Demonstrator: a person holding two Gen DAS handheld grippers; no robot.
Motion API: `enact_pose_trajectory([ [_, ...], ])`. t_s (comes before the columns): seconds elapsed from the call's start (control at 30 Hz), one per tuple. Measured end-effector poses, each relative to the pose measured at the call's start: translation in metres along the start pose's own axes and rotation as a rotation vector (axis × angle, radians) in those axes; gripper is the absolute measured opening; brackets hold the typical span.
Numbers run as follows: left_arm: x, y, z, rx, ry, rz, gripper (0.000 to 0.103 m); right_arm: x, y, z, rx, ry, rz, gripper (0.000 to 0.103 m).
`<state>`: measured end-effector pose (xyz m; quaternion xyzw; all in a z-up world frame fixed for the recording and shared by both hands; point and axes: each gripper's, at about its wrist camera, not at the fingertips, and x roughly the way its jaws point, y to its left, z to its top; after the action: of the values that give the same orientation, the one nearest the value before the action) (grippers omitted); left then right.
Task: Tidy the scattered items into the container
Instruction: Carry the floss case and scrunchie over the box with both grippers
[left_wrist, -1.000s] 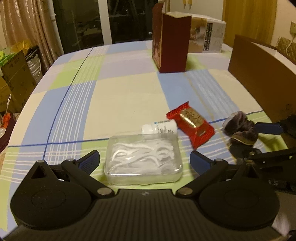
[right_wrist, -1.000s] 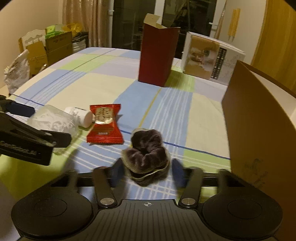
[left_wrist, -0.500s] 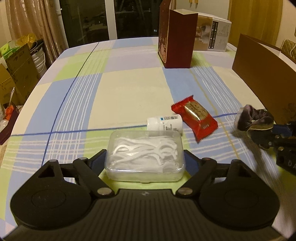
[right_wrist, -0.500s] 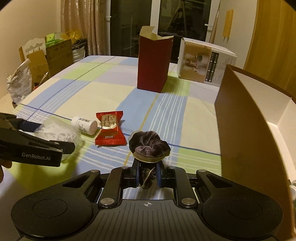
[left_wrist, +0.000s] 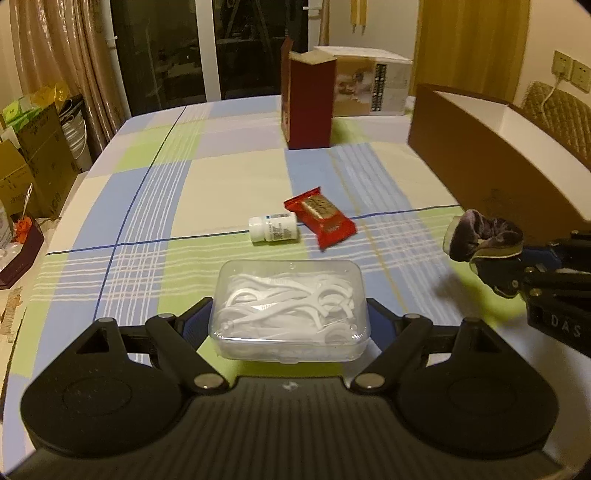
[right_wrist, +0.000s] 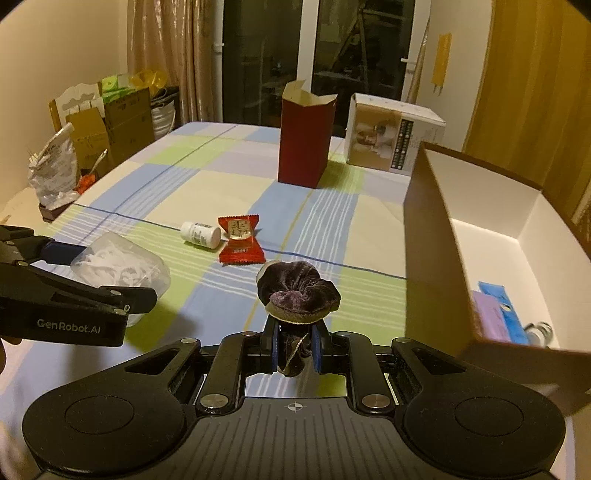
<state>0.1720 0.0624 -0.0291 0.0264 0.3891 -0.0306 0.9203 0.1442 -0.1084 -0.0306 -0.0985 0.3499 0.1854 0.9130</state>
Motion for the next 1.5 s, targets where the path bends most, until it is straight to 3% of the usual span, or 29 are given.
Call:
enact_pose_trajectory([
  [0.67, -0.081, -0.046, -0.010, -0.002, -0.060, -0.051, 0.082, -0.085, -0.018, -0.014, 0.085, -0.066, -0.049, 0.019],
  [1.2, -0.107, -0.073, -0.008, 0.022, -0.068, -0.098, 0.082, -0.130, -0.055, -0.021, 0.171, -0.110, -0.118, 0.019],
  [1.5, -0.108, -0.106, 0.017, 0.084, -0.092, -0.151, 0.082, -0.146, -0.098, -0.009, 0.213, -0.153, -0.180, 0.019],
])
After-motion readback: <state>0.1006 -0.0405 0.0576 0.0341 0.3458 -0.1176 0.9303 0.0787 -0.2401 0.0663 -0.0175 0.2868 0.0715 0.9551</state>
